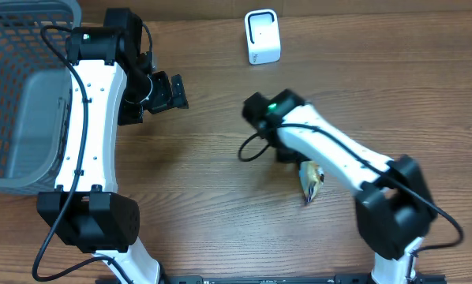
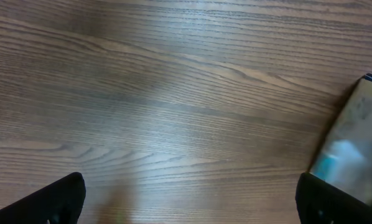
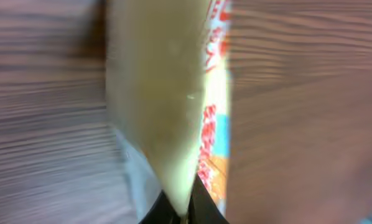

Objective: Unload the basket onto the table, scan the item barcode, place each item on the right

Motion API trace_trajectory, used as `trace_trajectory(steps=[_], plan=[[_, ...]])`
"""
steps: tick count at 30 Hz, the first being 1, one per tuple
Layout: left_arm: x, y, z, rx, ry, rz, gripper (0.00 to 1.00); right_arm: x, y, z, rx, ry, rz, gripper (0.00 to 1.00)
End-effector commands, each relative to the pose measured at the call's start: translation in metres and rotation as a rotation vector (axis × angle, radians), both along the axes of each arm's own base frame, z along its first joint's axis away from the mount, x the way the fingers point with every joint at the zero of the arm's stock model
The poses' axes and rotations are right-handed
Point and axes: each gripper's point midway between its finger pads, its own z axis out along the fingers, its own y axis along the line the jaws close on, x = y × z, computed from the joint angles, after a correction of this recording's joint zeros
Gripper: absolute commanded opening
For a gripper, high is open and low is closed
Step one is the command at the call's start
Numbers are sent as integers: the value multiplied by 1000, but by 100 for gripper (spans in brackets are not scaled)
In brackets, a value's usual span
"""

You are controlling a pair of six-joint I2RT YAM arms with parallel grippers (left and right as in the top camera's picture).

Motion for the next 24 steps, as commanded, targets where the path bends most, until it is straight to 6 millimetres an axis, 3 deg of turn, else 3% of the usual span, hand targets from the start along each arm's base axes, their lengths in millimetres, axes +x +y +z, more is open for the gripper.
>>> trace_trajectory(steps=[1, 3, 4, 5, 8, 10, 12, 16, 19, 21, 24], plan=[[-1, 0, -4, 5, 11, -20, 100, -23, 51, -27, 151, 88, 23, 9], [-1, 0, -4, 5, 13, -20, 100, -29, 80, -32, 265, 111, 39, 18], [-1, 0, -4, 6, 13, -21, 100, -31, 93, -32, 320, 123, 43, 29], [-1, 0, -4, 6, 12, -24, 100, -33, 107, -29, 382, 136, 48, 31], [-1, 0, -4, 6, 13, -24, 100, -34, 135, -17, 514, 169, 56, 27], [-1, 0, -4, 6, 14, -24, 100, -30, 148, 0, 591, 193, 99, 35], [-2, 0, -4, 6, 16, -39, 100, -22, 145, 22, 613, 193, 118, 57], [-7, 0, -4, 7, 31, -64, 100, -2, 118, 58, 608, 187, 118, 80], [-10, -5, -4, -26, 42, -66, 100, 7, 96, 61, 594, 202, 126, 82], [-10, -11, -4, -55, 43, -69, 100, 11, 79, 53, 579, 224, 97, 77], [-9, -13, -5, -60, 39, -74, 100, 13, 71, 33, 568, 244, 108, 69]])
